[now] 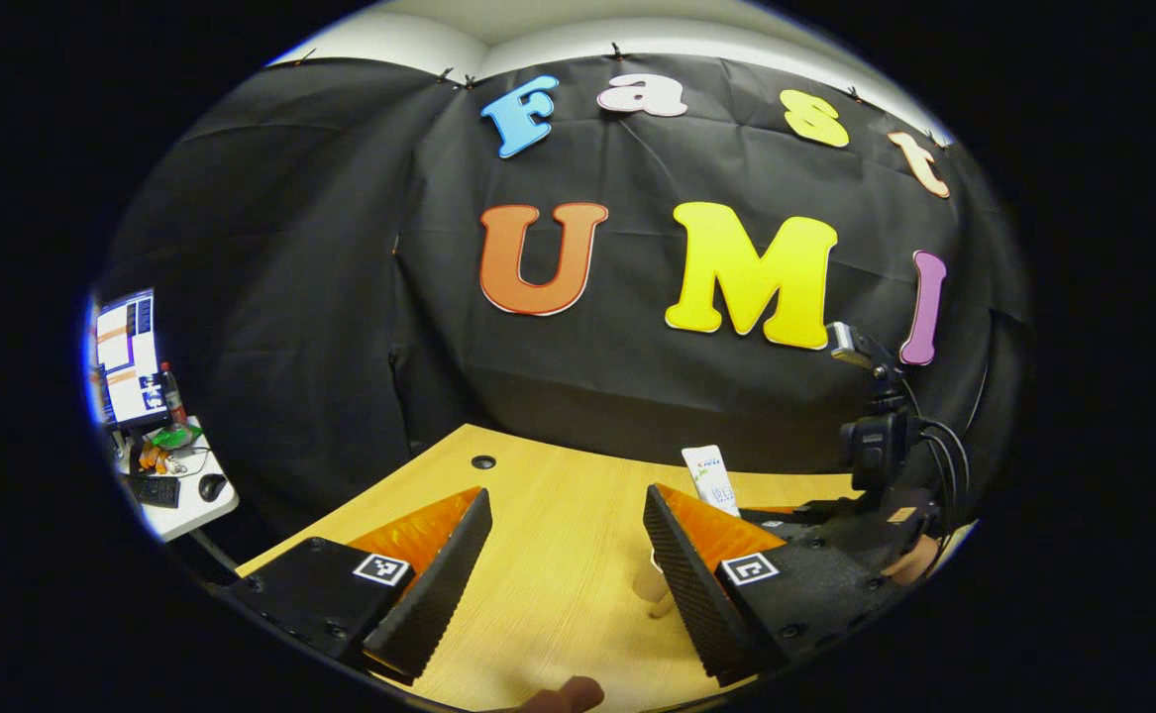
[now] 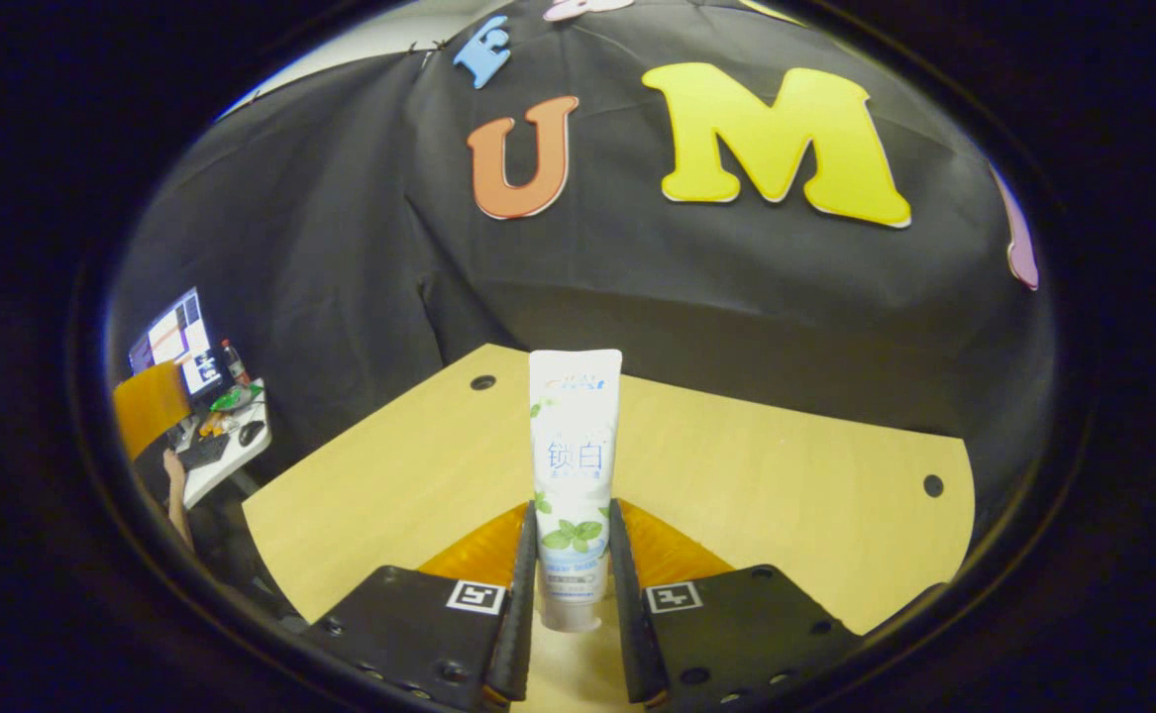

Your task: Put the toothbrush and toothpaste on the desktop into the cup, then pick up the cup and place it on the coaster on the desktop.

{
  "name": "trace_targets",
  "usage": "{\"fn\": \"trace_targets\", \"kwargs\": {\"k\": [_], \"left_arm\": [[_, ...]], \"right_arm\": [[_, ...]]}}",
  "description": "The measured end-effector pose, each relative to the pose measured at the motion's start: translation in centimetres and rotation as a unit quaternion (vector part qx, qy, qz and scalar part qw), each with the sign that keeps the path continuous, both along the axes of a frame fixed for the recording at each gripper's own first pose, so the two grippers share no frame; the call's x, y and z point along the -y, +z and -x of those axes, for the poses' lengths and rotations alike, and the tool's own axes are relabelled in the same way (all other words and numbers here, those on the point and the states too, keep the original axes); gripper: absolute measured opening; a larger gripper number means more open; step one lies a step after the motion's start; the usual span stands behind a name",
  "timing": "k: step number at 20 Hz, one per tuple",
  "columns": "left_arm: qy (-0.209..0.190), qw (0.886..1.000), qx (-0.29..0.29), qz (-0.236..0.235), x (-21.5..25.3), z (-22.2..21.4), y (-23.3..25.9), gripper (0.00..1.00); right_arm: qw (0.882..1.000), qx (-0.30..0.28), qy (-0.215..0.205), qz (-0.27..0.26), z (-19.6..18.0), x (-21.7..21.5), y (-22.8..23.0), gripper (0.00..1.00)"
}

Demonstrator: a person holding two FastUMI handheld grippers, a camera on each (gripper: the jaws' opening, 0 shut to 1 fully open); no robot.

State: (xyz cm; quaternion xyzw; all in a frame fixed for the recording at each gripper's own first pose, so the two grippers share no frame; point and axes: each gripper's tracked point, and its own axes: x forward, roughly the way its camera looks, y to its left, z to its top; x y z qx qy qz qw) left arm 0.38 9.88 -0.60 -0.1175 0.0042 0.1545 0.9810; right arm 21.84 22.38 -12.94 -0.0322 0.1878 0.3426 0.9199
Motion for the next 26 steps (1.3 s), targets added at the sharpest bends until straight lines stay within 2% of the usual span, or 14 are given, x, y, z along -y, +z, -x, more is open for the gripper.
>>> {"fn": "trace_targets", "kwargs": {"k": [5, 9, 10, 14, 17, 18, 19, 20, 21, 26], "left_arm": [[0.023, 0.999, -0.021, 0.022, -0.1, 2.7, -2.1, 0.98], [0.021, 0.998, -0.035, 0.036, 1.1, 2.7, -2.6, 0.98], [0.019, 0.998, -0.037, 0.040, 1.3, 2.5, -2.6, 0.98], [0.007, 0.999, -0.030, 0.045, 1.6, 1.2, -2.5, 0.98], [-0.003, 0.998, -0.034, 0.045, 2.3, 0.4, -2.5, 0.98], [-0.004, 0.998, -0.039, 0.045, 2.3, 0.2, -2.6, 0.98], [-0.003, 0.998, -0.044, 0.045, 2.3, 0.1, -2.9, 0.98], [-0.002, 0.998, -0.047, 0.044, 2.1, 0.0, -3.1, 0.99], [-0.005, 0.998, -0.050, 0.043, 2.1, -0.3, -3.2, 0.99], [-0.043, 0.996, -0.062, 0.043, 3.0, -2.1, -4.0, 0.98]], "right_arm": [[1.000, 0.007, 0.016, 0.022, -1.9, -1.7, -1.8, 0.38], [0.999, 0.008, 0.025, 0.031, -2.0, -1.8, -2.5, 0.39], [0.999, 0.012, 0.022, 0.033, -2.1, -1.8, -2.2, 0.43], [0.999, 0.029, 0.025, 0.022, -1.4, -1.2, -0.4, 0.44], [0.998, 0.039, 0.047, 0.013, 0.5, -0.9, 0.9, 0.45], [0.997, 0.043, 0.057, 0.003, 1.3, -0.9, 1.7, 0.53], [0.997, 0.051, 0.059, -0.005, 2.0, -0.5, 2.6, 0.55], [0.996, 0.059, 0.060, -0.011, 2.5, -0.1, 3.5, 0.62], [0.996, 0.065, 0.062, -0.019, 3.2, 0.2, 4.4, 0.63], [0.993, 0.098, 0.041, -0.056, 6.1, 3.6, 9.7, 0.85]]}}
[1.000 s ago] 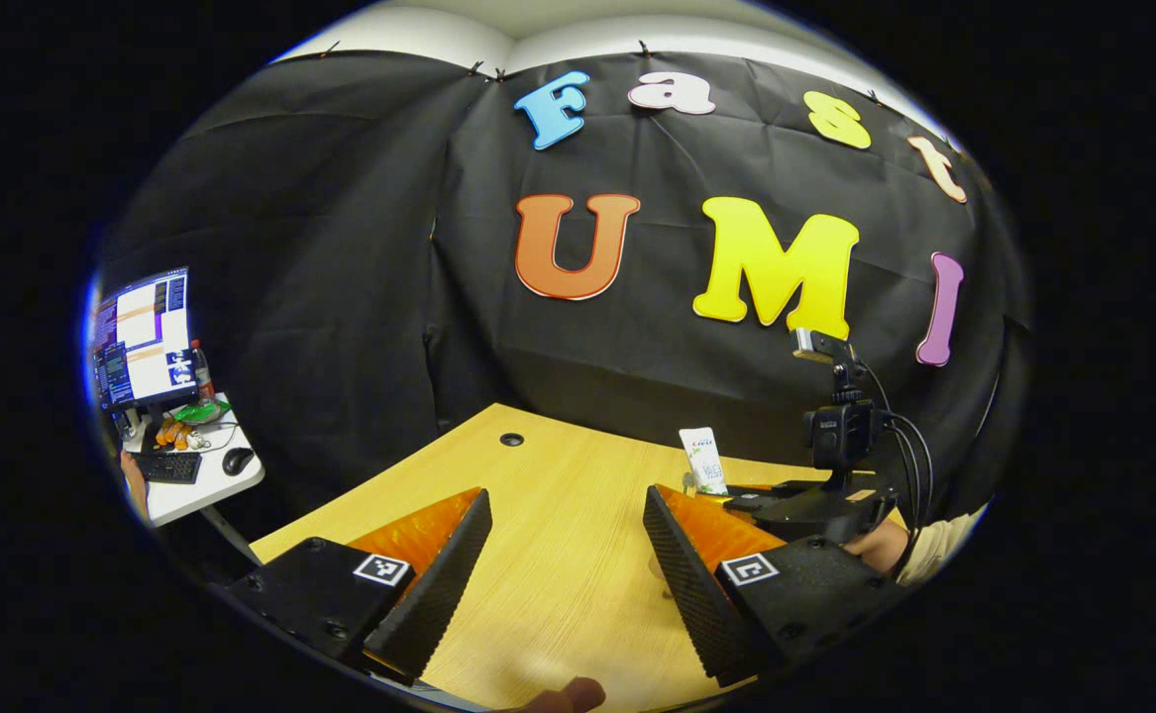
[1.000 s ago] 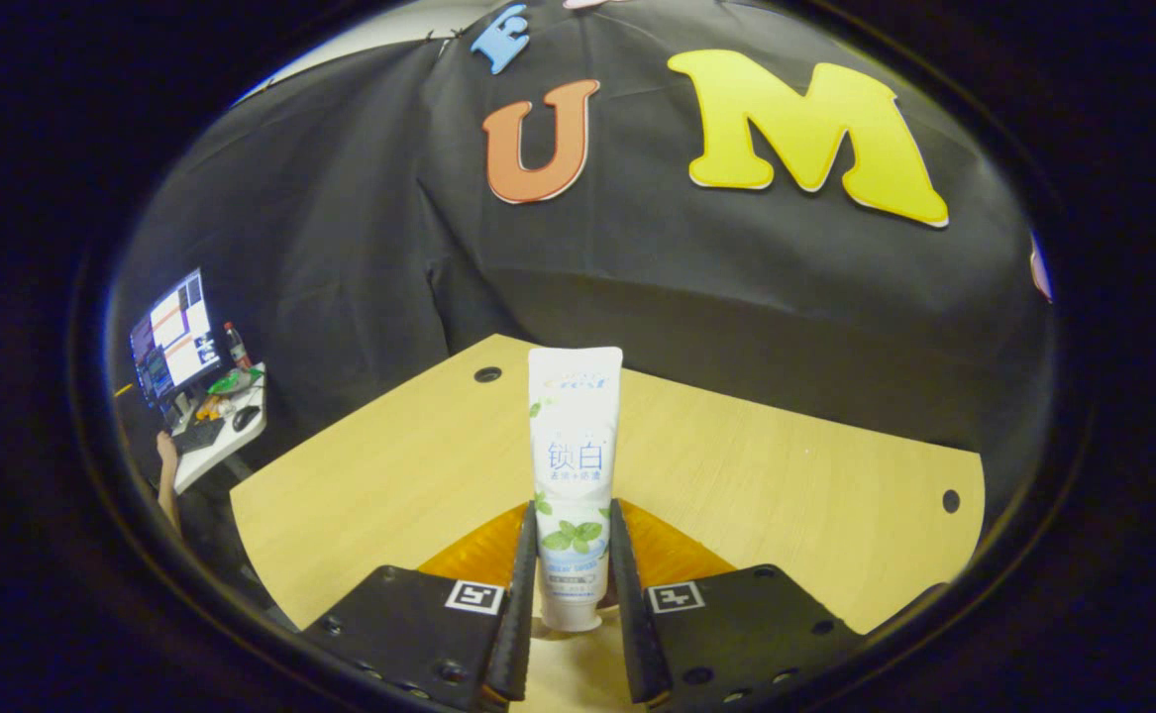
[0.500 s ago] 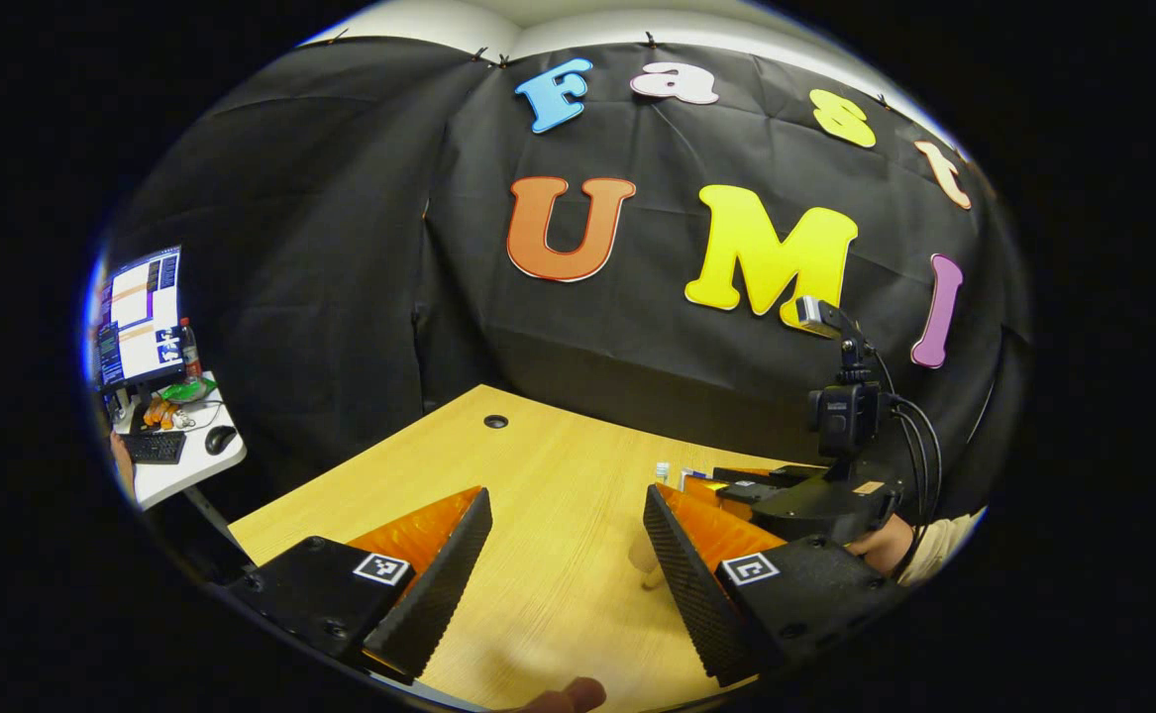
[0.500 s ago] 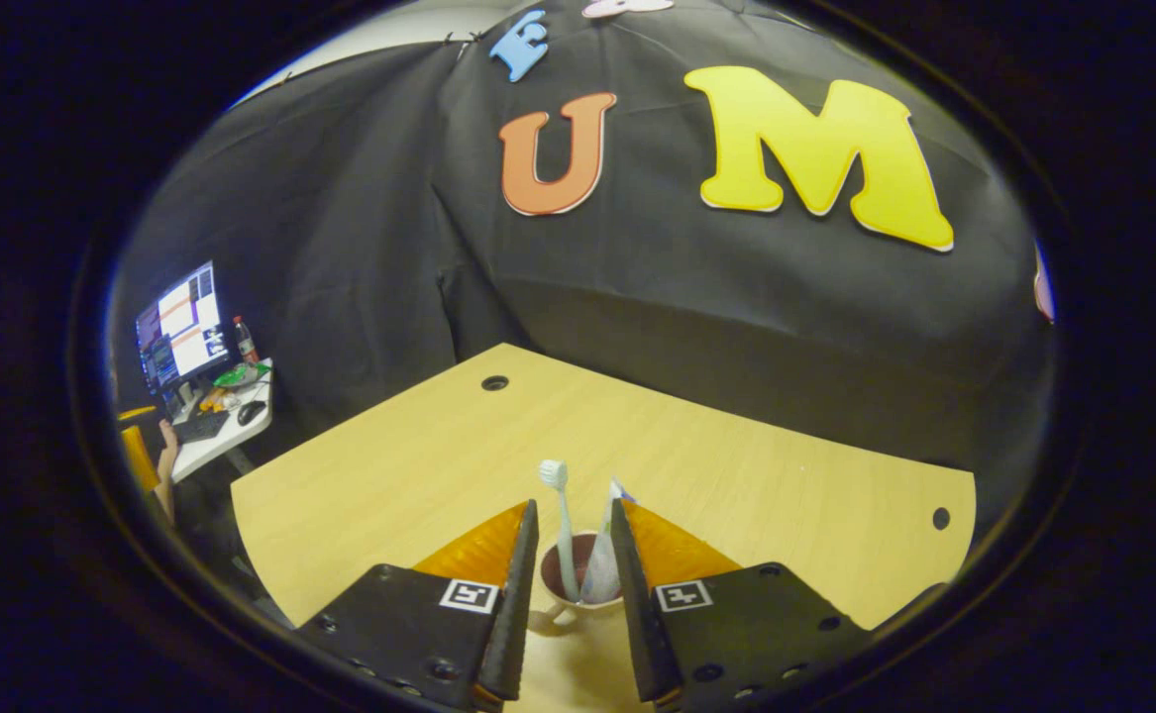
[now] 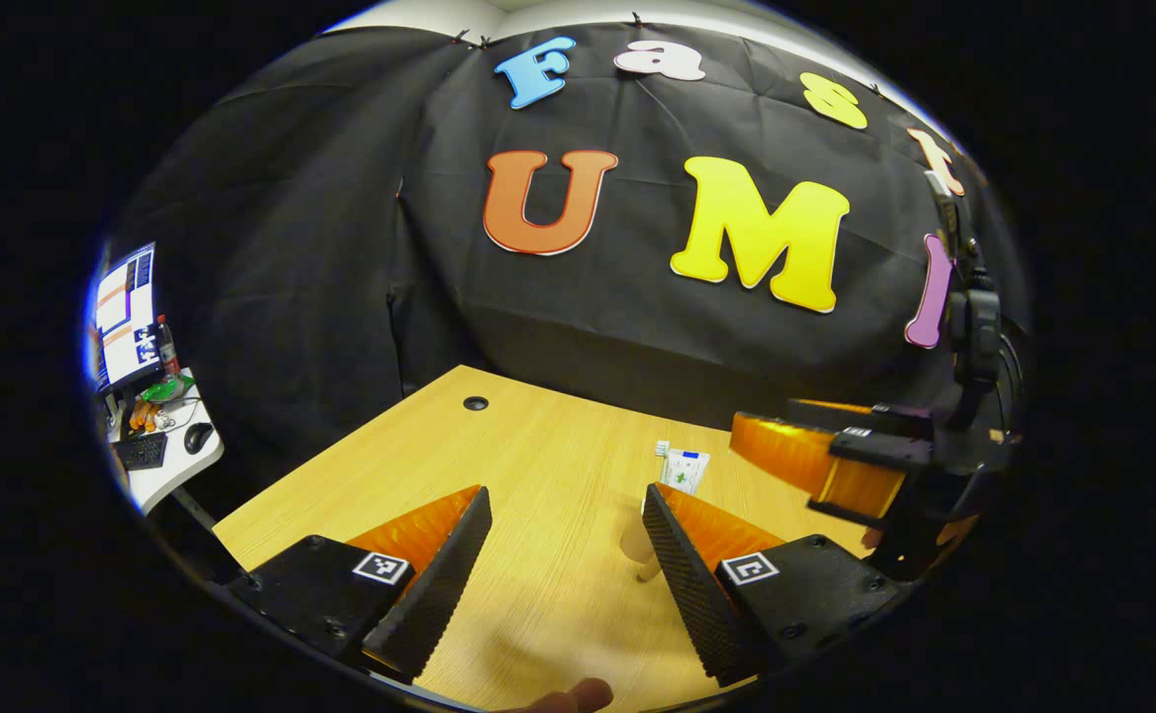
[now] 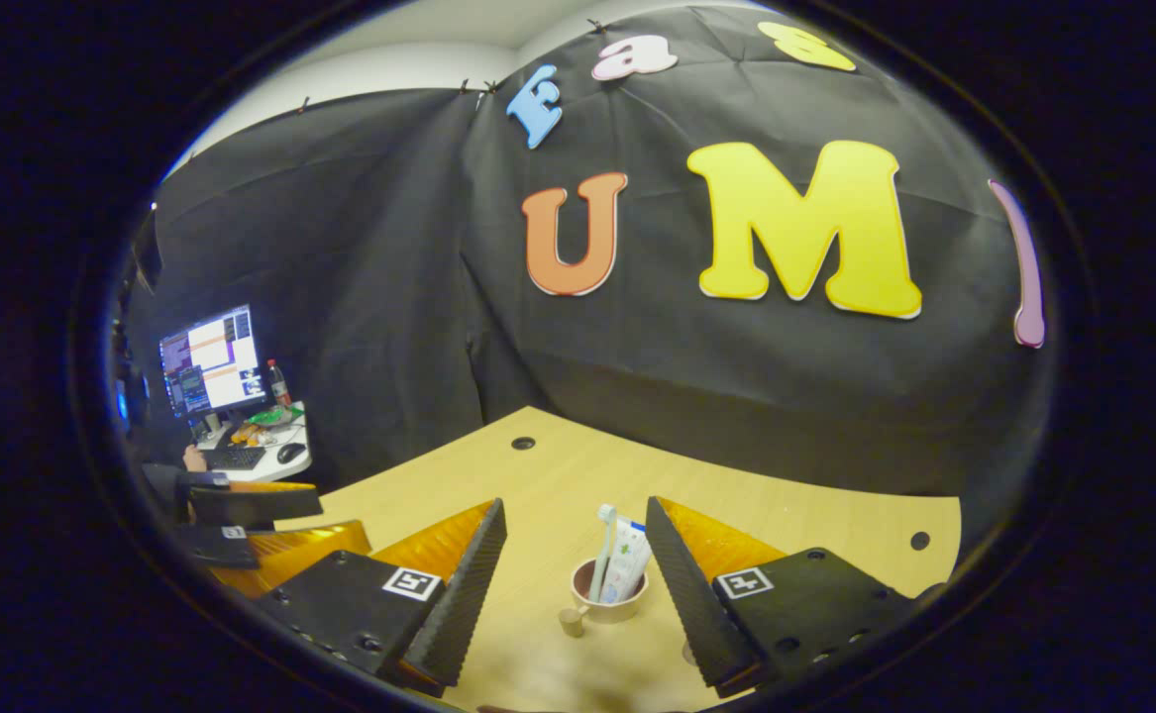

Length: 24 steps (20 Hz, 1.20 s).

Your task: Put the toothbrush and toothpaste on the desktop into the cup, then pick up the cup and place it on the coaster on the desktop.

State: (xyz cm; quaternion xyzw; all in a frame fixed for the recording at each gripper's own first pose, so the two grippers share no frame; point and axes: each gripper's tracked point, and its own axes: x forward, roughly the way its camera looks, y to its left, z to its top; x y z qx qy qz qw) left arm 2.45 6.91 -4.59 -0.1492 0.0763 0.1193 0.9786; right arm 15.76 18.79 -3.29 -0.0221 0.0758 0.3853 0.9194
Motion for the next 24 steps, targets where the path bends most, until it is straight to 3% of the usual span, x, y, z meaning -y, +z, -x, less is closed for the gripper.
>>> {"fn": "trace_targets", "kwargs": {"k": [4, 9, 14, 17, 19, 24], "left_arm": [[-0.041, 0.999, 0.002, -0.012, 1.4, -2.3, -0.2, 1.00], [-0.111, 0.993, -0.028, -0.008, 4.7, -6.1, -2.5, 0.98], [-0.165, 0.982, -0.087, -0.007, 6.8, -9.1, -5.9, 0.99], [-0.207, 0.968, -0.143, -0.022, 8.6, -11.2, -8.1, 0.98], [-0.213, 0.959, -0.186, -0.028, 8.9, -12.4, -9.7, 0.99], [-0.224, 0.922, -0.315, 0.016, 10.9, -12.4, -14.8, 0.98]], "right_arm": [[0.998, 0.026, -0.046, -0.028, 2.0, 4.4, 3.9, 0.96], [0.989, 0.066, -0.125, -0.053, 4.5, 10.8, 7.9, 0.96], [0.970, 0.082, -0.215, -0.071, 6.8, 17.0, 9.3, 0.96], [0.966, 0.061, -0.237, -0.088, 9.1, 19.5, 8.4, 0.96], [0.961, 0.049, -0.257, -0.089, 9.9, 21.8, 7.2, 0.96], [0.950, 0.039, -0.299, -0.076, 11.9, 25.7, 5.4, 0.96]]}}
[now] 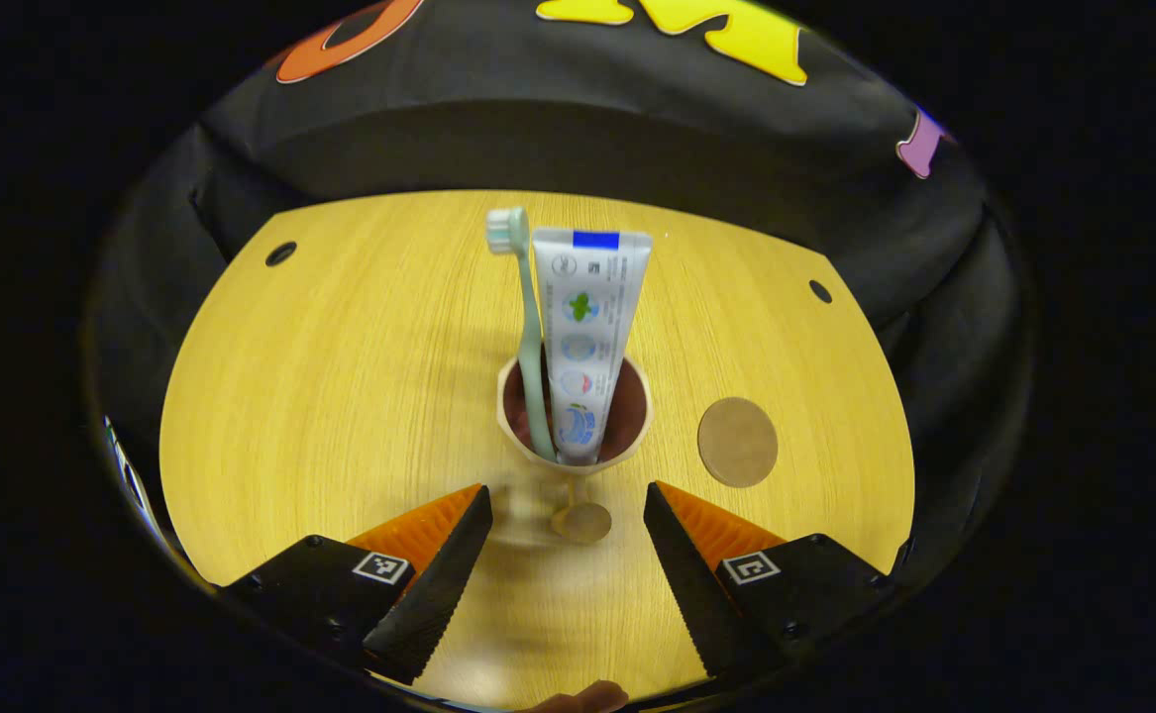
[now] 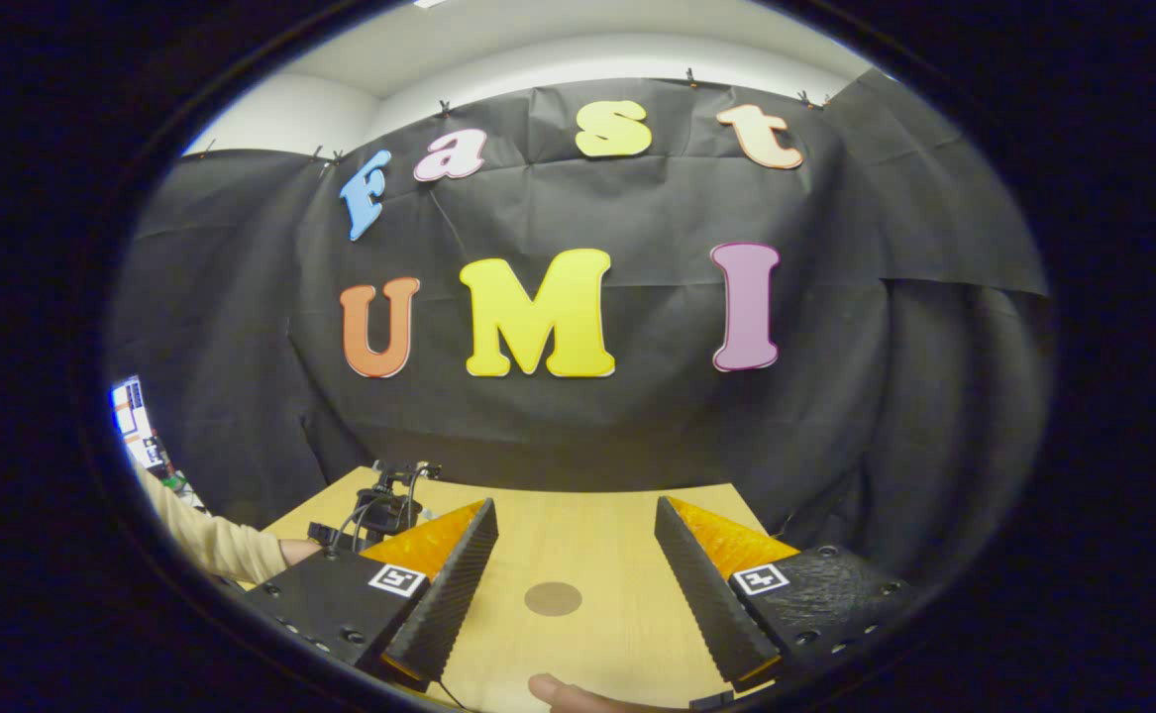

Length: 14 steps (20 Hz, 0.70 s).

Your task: Put the toothbrush and toothpaste on the desktop into the cup, then pick up the cup and place it on the coaster on the desktop.

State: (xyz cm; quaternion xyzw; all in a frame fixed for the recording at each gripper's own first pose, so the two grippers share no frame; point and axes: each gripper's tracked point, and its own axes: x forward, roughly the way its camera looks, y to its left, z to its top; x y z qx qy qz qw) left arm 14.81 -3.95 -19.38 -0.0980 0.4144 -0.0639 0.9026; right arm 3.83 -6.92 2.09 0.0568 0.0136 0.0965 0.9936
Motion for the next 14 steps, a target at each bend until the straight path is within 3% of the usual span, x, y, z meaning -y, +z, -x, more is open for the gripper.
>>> {"fn": "trace_targets", "kwargs": {"k": [6, 13, 14], "left_arm": [[-0.013, 0.996, -0.048, -0.068, -0.7, -0.8, -0.8, 0.95], [0.003, 0.993, -0.107, -0.039, 0.3, 0.5, -0.1, 0.59], [0.003, 0.993, -0.110, -0.039, 0.3, 0.6, 0.2, 0.66]], "right_arm": [[1.000, -0.018, -0.016, -0.006, 0.2, 2.4, -1.5, 0.96], [0.999, -0.042, -0.009, -0.019, -0.9, 3.3, -3.0, 0.96], [0.999, -0.046, -0.007, -0.021, -1.1, 3.4, -3.2, 0.96]]}}
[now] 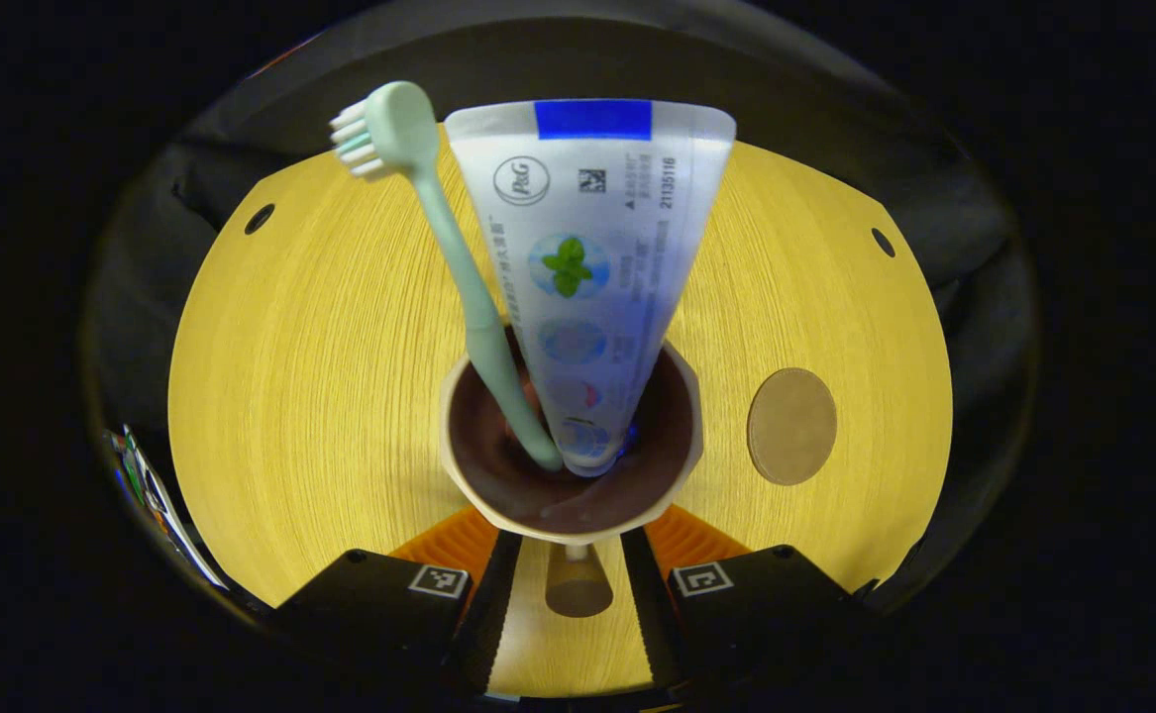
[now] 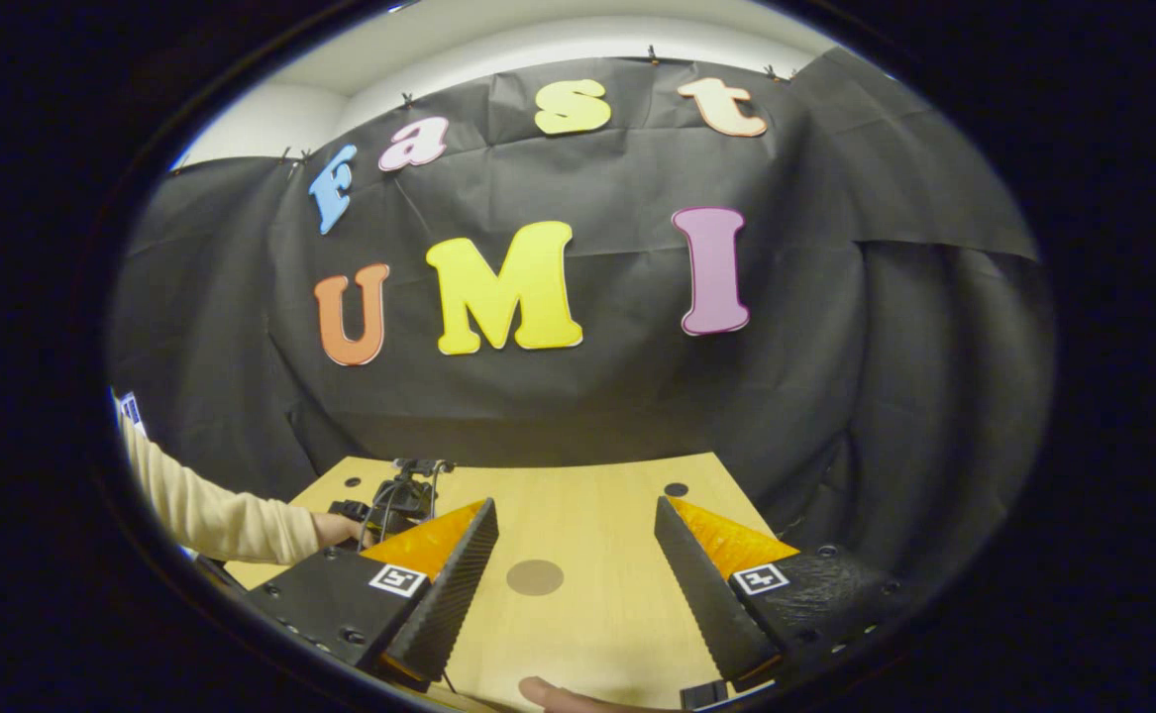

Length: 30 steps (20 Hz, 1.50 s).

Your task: Put the toothbrush and toothpaste on the desktop into the cup, then pick up the cup and place it on the coaster on the desktop.

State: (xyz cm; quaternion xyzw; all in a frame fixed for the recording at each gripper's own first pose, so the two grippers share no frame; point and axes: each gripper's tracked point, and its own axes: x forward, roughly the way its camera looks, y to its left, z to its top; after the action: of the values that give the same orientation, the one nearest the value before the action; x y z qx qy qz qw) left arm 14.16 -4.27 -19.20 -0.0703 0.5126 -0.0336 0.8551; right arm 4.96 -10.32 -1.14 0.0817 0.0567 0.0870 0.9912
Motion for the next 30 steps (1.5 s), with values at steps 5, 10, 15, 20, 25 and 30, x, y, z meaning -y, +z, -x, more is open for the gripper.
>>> {"fn": "trace_targets", "kwargs": {"k": [5, 10, 15, 20, 25, 30], "left_arm": [[0.002, 1.000, 0.000, 0.003, 0.1, 0.5, 1.8, 0.31], [0.003, 1.000, 0.028, 0.011, 0.8, 1.0, 5.8, 0.28], [-0.038, 0.998, 0.055, 0.008, 3.6, 0.9, 11.2, 0.28], [-0.059, 0.997, 0.043, 0.027, 8.0, 0.5, 14.9, 0.27], [-0.085, 0.995, 0.040, 0.024, 11.7, -0.9, 19.1, 0.27], [-0.110, 0.993, 0.030, 0.020, 14.8, -2.2, 23.4, 0.27]], "right_arm": [[1.000, -0.016, 0.007, -0.003, -0.7, 0.3, -1.0, 0.96], [1.000, -0.021, 0.016, -0.001, -1.1, 0.1, -1.4, 0.95], [0.999, -0.026, 0.026, 0.007, -1.2, -0.3, -1.9, 0.95], [0.999, -0.029, 0.020, 0.012, -1.5, 0.8, -2.3, 0.95], [0.999, -0.039, 0.004, 0.010, -2.0, 2.6, -3.3, 0.95], [0.999, -0.049, -0.014, 0.003, -2.5, 4.2, -4.1, 0.95]]}}
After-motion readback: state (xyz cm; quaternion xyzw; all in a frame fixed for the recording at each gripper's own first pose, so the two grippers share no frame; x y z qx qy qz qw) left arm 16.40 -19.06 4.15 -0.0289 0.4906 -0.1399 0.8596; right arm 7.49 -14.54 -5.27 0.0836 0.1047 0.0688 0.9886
